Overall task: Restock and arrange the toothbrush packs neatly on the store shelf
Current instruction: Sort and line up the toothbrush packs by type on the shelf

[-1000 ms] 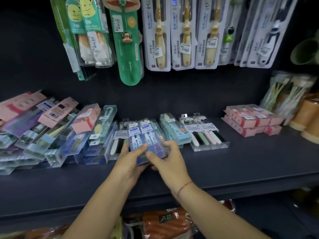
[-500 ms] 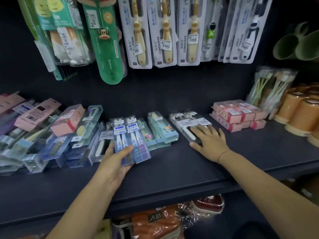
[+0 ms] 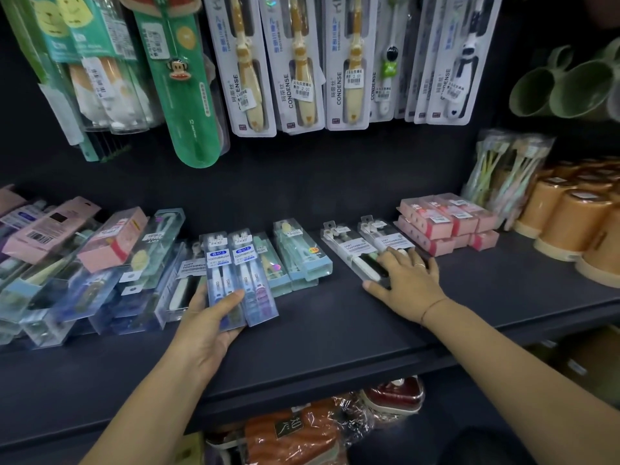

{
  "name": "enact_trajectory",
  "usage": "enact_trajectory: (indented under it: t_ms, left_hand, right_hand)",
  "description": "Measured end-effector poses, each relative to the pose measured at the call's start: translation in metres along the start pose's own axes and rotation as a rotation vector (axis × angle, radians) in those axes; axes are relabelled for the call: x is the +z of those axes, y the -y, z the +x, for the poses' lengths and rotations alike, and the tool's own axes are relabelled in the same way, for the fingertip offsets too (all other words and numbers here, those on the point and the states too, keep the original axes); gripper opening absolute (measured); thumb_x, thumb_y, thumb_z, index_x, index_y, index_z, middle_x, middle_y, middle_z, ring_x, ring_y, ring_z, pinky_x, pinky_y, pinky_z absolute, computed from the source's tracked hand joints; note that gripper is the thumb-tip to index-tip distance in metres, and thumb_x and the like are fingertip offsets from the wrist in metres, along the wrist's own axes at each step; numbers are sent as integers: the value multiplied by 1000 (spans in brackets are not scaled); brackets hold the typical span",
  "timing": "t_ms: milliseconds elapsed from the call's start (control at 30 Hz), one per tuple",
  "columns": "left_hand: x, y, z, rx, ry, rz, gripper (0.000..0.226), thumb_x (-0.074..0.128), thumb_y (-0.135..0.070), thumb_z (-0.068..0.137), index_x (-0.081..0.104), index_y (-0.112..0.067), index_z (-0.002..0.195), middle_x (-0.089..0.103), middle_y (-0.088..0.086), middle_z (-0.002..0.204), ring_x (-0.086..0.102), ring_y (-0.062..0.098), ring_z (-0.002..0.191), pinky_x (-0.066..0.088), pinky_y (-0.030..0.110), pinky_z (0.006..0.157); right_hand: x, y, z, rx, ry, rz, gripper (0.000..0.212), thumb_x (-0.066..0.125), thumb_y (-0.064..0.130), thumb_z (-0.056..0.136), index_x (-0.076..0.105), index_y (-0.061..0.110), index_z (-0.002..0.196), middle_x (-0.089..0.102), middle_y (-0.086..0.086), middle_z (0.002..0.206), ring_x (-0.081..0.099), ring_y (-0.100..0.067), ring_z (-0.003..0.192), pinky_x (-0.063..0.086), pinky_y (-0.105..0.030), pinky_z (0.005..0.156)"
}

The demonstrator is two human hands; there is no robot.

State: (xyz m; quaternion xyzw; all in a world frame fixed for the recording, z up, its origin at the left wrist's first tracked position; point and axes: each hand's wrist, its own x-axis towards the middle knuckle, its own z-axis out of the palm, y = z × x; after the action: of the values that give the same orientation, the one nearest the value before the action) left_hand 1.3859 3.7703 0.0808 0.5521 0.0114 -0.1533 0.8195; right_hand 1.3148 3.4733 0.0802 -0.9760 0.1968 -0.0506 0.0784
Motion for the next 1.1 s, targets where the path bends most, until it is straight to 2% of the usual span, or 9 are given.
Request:
enact_trajectory:
  t_ms: [100, 267, 433, 567, 633, 700, 800, 933, 1100]
  left_hand:
    - [-1, -1, 0, 5, -1, 1, 45, 62, -2, 90, 58, -20, 130, 70, 6, 118, 68, 25, 106, 54, 40, 83]
    - [-1, -1, -1, 14, 7, 19, 45, 62, -2, 90, 57, -20, 131, 71, 6, 118, 68, 24, 105, 54, 39, 82]
    - [-2, -3, 0, 18, 3, 19, 46, 62, -3, 90, 57, -20, 132, 70, 6, 119, 67, 25, 106, 54, 38, 79]
    - [-2, -5, -1, 31, -15, 9, 42, 63, -2, 89, 59, -21, 127, 71, 4, 114, 69, 21, 98, 54, 36, 74]
    - [-3, -7, -2, 35, -22, 5, 38, 63, -2, 89, 61, -23, 121, 73, 2, 109, 71, 19, 94, 54, 35, 73]
    - [-5, -10, 0, 41, -36, -8, 36, 63, -1, 89, 62, -25, 116, 74, 0, 105, 72, 16, 89, 54, 35, 73]
    - [-9, -14, 2, 64, -57, -16, 38, 62, -1, 90, 60, -24, 119, 73, 0, 108, 72, 13, 87, 54, 33, 72]
    - [-14, -15, 1, 84, -63, -4, 48, 63, -2, 90, 54, -20, 133, 71, 4, 116, 71, 19, 97, 55, 32, 71]
    - [-23, -17, 0, 99, -64, -36, 53, 63, -1, 89, 51, -21, 136, 71, 5, 117, 71, 21, 99, 58, 31, 67]
  right_hand:
    - [5, 10, -3, 46, -89, 80, 59, 44, 69, 88, 40, 26, 128, 34, 0, 151, 14, -30, 148, 2, -59, 117]
    - [11, 11, 5, 108, -101, -27, 66, 39, 66, 91, 24, 38, 148, 17, 1, 160, 5, -33, 149, 0, -67, 113]
    - [9, 10, 25, 243, -68, -71, 67, 38, 58, 92, 22, 31, 151, 15, -3, 161, 6, -35, 148, 2, -69, 113]
    - [8, 12, 30, 321, -64, -77, 73, 40, 59, 91, 19, 26, 153, 13, -8, 161, 3, -37, 148, 1, -67, 114]
    - [7, 22, 23, 262, -142, -66, 79, 43, 62, 91, 17, 21, 154, 9, -12, 162, 1, -36, 149, -1, -60, 117]
    - [3, 44, 10, 77, -275, 79, 81, 50, 59, 91, 18, 20, 154, 8, -12, 162, 1, -32, 149, -1, -51, 119]
    - [-3, 92, -11, -192, -270, 329, 79, 57, 56, 88, 20, 29, 153, 6, -5, 162, 3, -27, 149, 2, -48, 120]
    - [9, 140, -7, -222, -169, 152, 86, 52, 73, 81, 19, 37, 152, 1, -1, 163, -4, -29, 149, -3, -60, 117]
    - [25, 169, 8, -223, -111, -101, 85, 35, 78, 84, 12, 36, 154, 9, -3, 162, -3, -37, 149, -6, -73, 109]
